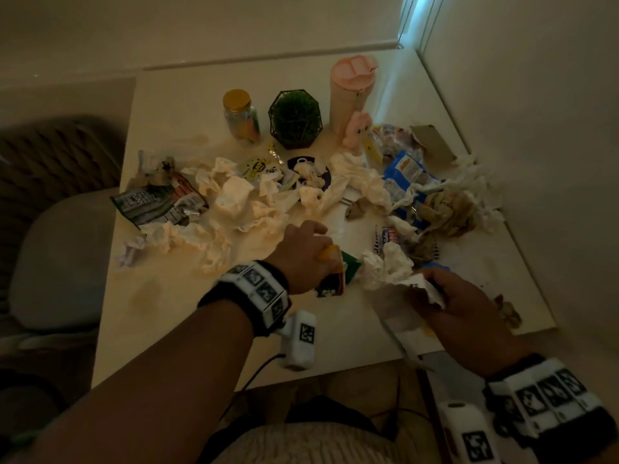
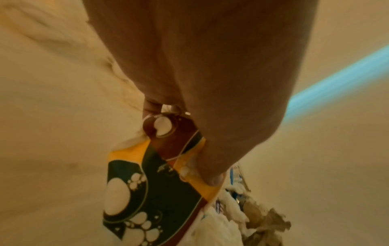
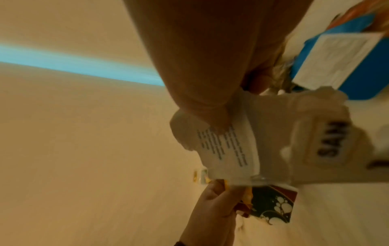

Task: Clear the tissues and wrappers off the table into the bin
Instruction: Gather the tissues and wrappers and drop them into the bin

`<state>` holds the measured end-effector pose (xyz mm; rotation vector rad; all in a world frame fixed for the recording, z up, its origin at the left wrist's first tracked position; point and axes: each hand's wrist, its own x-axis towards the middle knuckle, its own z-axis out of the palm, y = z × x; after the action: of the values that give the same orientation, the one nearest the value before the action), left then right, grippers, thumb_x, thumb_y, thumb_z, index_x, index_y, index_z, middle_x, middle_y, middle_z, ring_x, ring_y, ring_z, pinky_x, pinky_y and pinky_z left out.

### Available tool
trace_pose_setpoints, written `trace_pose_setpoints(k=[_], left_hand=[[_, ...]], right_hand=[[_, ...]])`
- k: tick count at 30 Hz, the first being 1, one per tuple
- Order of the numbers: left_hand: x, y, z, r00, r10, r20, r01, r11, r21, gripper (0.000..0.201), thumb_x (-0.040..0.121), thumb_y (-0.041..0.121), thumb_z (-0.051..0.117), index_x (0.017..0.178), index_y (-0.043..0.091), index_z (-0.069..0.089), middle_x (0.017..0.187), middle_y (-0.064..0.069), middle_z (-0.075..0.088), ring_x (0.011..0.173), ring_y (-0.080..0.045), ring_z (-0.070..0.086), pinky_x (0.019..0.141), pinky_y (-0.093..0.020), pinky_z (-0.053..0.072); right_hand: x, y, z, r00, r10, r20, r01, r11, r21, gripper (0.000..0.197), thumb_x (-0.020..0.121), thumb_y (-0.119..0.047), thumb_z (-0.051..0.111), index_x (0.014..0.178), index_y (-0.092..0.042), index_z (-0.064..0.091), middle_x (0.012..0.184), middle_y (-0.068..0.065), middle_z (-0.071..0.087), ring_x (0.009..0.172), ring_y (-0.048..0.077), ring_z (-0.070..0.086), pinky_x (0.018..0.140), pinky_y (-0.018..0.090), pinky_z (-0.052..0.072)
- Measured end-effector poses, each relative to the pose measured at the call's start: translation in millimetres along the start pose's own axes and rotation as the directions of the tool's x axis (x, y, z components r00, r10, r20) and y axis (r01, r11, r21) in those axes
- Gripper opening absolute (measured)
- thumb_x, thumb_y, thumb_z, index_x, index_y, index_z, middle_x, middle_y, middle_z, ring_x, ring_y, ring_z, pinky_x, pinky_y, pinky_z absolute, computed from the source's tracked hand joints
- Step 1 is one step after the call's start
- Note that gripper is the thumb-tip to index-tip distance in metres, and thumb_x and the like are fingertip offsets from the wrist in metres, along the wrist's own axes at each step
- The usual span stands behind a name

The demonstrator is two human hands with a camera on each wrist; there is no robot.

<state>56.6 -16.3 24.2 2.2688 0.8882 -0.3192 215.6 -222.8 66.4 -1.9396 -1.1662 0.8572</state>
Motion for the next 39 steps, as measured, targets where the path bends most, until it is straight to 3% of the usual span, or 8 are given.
trace_pose_setpoints(k=[3, 9, 15, 20, 24, 28, 31, 39], left_hand=[[17.8, 16.4, -0.4, 0.995, 0.017, 0.098, -0.038, 0.974, 0.225, 0.045, 0.093, 0.049, 0.050, 0.132, 0.026, 0.052, 0.150, 0.003, 0.031, 0.125, -0.034, 0.029, 0.099, -0.049, 0.039], [20.1, 20.2, -2.0, 0.987, -0.017, 0.158, -0.035, 0.948, 0.317, 0.040, 0.097, 0.045, 0.046, 0.131, 0.024, 0.049, 0.130, -0.005, 0.051, 0.114, -0.033, 0.037, 0.093, -0.047, 0.039], [7.2, 5.4, -2.1, 0.979, -0.116, 0.168, 0.083, 0.978, 0.191, 0.042, 0.095, 0.049, 0.048, 0.132, 0.029, 0.045, 0.121, -0.012, 0.043, 0.108, -0.039, 0.044, 0.096, -0.045, 0.038], [-3.3, -12.0, -8.0, 0.993, -0.064, 0.104, 0.071, 0.995, -0.065, 0.022, 0.093, 0.039, 0.057, 0.110, 0.027, 0.050, 0.104, 0.000, 0.054, 0.096, -0.025, 0.054, 0.083, -0.038, 0.047], [-14.2, -24.2, -16.1, 0.997, -0.009, 0.076, 0.022, 0.984, -0.178, 0.028, 0.091, 0.032, 0.062, 0.117, 0.021, 0.058, 0.105, -0.001, 0.062, 0.089, -0.020, 0.060, 0.077, -0.037, 0.053], [-23.5, -24.0, -19.4, 0.995, 0.002, 0.096, 0.017, 0.980, -0.197, 0.025, 0.094, 0.033, 0.060, 0.108, 0.012, 0.061, 0.099, -0.005, 0.063, 0.087, -0.024, 0.061, 0.077, -0.037, 0.052], [-31.9, -25.8, -21.4, 0.989, 0.010, 0.148, 0.035, 0.953, -0.300, 0.019, 0.095, 0.035, 0.059, 0.101, 0.017, 0.061, 0.093, -0.001, 0.064, 0.080, -0.017, 0.060, 0.076, -0.035, 0.053], [-40.8, -21.2, -20.2, 0.962, 0.065, 0.264, 0.082, 0.857, -0.510, 0.006, 0.093, 0.023, 0.063, 0.092, 0.018, 0.061, 0.079, 0.004, 0.065, 0.060, -0.003, 0.060, 0.060, -0.025, 0.051]], right_hand=[[-3.3, 20.4, -3.5, 0.986, 0.164, -0.031, -0.157, 0.973, 0.167, 0.019, 0.095, -0.016, 0.052, 0.101, -0.034, 0.056, 0.095, -0.010, 0.064, 0.088, 0.008, 0.062, 0.080, 0.029, 0.051], [4.7, 24.3, 1.6, 0.980, 0.196, -0.010, -0.186, 0.944, 0.272, 0.017, 0.096, -0.022, 0.048, 0.105, -0.033, 0.056, 0.103, 0.002, 0.063, 0.075, 0.012, 0.068, 0.057, 0.034, 0.058], [18.4, 26.3, 12.4, 0.984, 0.170, 0.047, -0.174, 0.980, 0.099, 0.045, 0.098, -0.014, 0.048, 0.117, -0.054, 0.051, 0.124, -0.025, 0.056, 0.105, 0.024, 0.061, 0.091, 0.065, 0.043], [21.9, 20.3, 22.5, 0.981, 0.164, 0.100, -0.181, 0.967, 0.181, 0.065, 0.092, 0.005, 0.050, 0.129, -0.048, 0.042, 0.122, -0.007, 0.056, 0.098, -0.002, 0.056, 0.074, 0.001, 0.042], [22.8, 19.7, 31.5, 0.986, 0.129, 0.109, -0.146, 0.975, 0.169, 0.056, 0.093, 0.004, 0.050, 0.122, -0.043, 0.045, 0.112, -0.009, 0.055, 0.095, -0.015, 0.052, 0.078, 0.000, 0.039], [24.9, 25.2, 38.0, 0.989, 0.108, 0.101, -0.131, 0.958, 0.256, 0.049, 0.091, 0.010, 0.047, 0.108, -0.035, 0.058, 0.117, -0.015, 0.055, 0.103, -0.012, 0.050, 0.084, 0.023, 0.043], [27.6, 31.2, 39.7, 0.982, 0.161, 0.097, -0.184, 0.927, 0.328, 0.056, 0.091, 0.007, 0.050, 0.118, -0.042, 0.055, 0.127, -0.007, 0.052, 0.111, 0.010, 0.054, 0.087, 0.039, 0.053], [31.9, 31.4, 47.1, 0.972, 0.234, 0.027, -0.217, 0.846, 0.487, 0.043, 0.091, 0.013, 0.042, 0.106, -0.023, 0.061, 0.117, -0.020, 0.054, 0.088, -0.012, 0.060, 0.063, 0.019, 0.056]])
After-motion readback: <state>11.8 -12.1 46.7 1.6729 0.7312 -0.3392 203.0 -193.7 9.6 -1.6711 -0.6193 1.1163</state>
